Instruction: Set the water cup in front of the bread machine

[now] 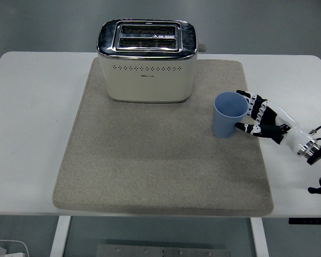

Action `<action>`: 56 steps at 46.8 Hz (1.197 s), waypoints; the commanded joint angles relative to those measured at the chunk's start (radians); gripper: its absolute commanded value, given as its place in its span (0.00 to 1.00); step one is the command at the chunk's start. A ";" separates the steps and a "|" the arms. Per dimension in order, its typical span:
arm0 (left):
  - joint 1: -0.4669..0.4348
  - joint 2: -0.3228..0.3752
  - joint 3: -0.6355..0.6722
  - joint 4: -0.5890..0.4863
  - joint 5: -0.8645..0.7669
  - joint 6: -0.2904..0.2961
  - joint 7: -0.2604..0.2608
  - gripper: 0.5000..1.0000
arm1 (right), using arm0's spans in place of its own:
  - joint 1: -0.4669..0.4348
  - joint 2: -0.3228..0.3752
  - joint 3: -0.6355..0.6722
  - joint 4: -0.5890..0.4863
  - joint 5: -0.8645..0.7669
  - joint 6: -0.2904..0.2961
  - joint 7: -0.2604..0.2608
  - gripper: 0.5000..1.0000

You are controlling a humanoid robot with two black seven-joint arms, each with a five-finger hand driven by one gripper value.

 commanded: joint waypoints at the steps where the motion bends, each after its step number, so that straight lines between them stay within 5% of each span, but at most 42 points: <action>1: 0.000 0.000 -0.001 0.000 0.000 0.000 0.000 1.00 | 0.001 0.004 -0.002 -0.005 0.000 0.000 0.000 0.85; 56: 0.000 0.000 0.000 0.000 0.000 0.000 0.000 1.00 | 0.008 0.046 -0.003 -0.008 0.000 0.000 -0.002 0.85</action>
